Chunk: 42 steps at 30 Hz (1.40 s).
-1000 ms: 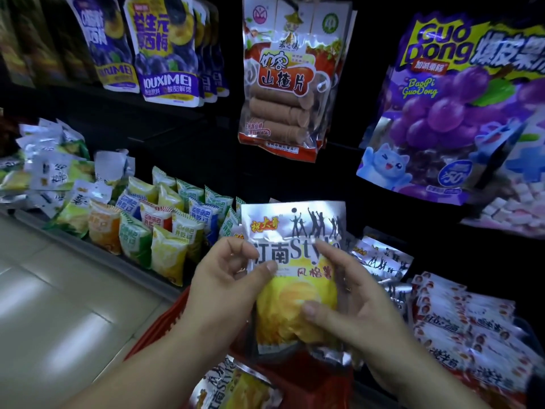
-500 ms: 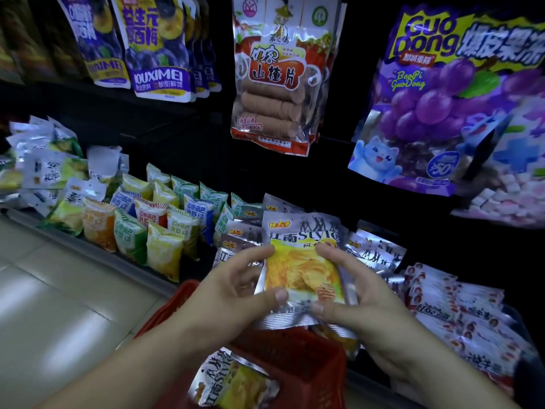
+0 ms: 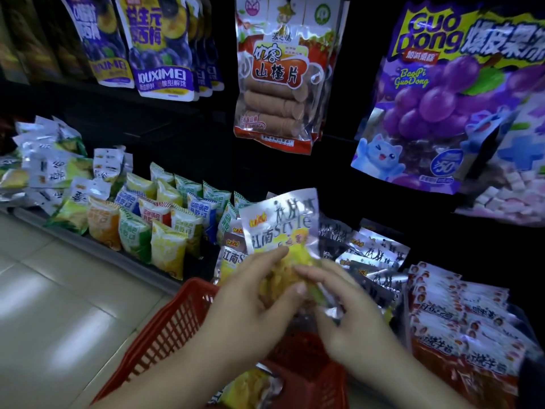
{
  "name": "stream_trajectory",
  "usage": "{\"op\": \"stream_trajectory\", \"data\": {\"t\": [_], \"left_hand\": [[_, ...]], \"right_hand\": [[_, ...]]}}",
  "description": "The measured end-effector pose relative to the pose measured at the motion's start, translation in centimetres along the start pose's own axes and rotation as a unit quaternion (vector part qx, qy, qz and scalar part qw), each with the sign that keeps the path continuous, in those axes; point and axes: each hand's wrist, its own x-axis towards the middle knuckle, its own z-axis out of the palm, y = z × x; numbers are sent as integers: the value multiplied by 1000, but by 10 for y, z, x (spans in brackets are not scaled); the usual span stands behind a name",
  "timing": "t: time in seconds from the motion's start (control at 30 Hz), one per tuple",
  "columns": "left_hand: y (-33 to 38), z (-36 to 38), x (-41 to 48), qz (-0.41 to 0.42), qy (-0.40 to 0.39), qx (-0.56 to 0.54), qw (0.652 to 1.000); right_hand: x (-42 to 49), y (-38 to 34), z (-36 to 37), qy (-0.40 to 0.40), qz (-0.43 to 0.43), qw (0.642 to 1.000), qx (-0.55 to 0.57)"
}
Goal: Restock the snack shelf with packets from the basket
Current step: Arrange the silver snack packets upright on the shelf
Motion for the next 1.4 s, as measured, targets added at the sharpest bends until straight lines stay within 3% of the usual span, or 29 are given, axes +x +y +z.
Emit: {"op": "stream_trajectory", "data": {"t": [0.13, 0.2, 0.27, 0.3, 0.4, 0.47, 0.53, 0.57, 0.63, 0.7, 0.77, 0.87, 0.93, 1.03, 1.17, 1.23, 1.3, 1.4], "left_hand": [[5, 6, 3, -108, -8, -177, 978], [-3, 3, 5, -145, -9, -212, 966], [-5, -1, 5, -157, -47, -266, 950], [-3, -3, 4, -163, -67, -300, 938], [0, -3, 3, -174, -109, -363, 909], [-4, -1, 3, -167, -55, -321, 930], [-11, -1, 4, -164, 32, -260, 951], [-11, -1, 4, -158, 39, -236, 958], [-10, 0, 4, -133, -33, -190, 972], [-7, 0, 3, -144, -117, -194, 963], [-7, 1, 3, -169, -134, -220, 951], [-9, 1, 5, -190, -76, -241, 949], [-15, 0, 9, -200, -34, -243, 949], [-21, -1, 13, -195, -66, -252, 946], [-12, 4, 11, -153, -146, -240, 947], [-9, 8, 14, -140, -132, -161, 968], [-1, 12, 14, -77, -118, -73, 987], [16, 27, 11, 39, -134, -30, 990]], "right_hand": [[-4, -11, -3, -112, 62, 978, 165], [-1, -13, -7, -42, 111, 957, 263], [6, -7, -10, 97, 156, 958, 222], [10, -3, -11, 126, 179, 956, 195], [15, 3, -15, 97, 218, 922, 304], [13, 1, -17, 89, 203, 922, 317], [11, 0, -16, 97, 180, 940, 274], [10, 1, -16, 102, 173, 949, 243], [9, 2, -14, 104, 156, 969, 164], [7, 2, -12, 97, 119, 983, 104], [5, -2, -15, 42, 91, 991, 86], [1, -2, -27, -120, 99, 986, 61], [1, 2, -33, -166, 109, 979, 37], [3, 11, -35, -141, 135, 977, 81], [4, 21, -36, -107, 227, 944, 215], [10, 22, -36, -40, 214, 962, 163], [18, 17, -39, 32, 182, 978, 99], [28, 6, -41, 43, 207, 957, 198]]}}
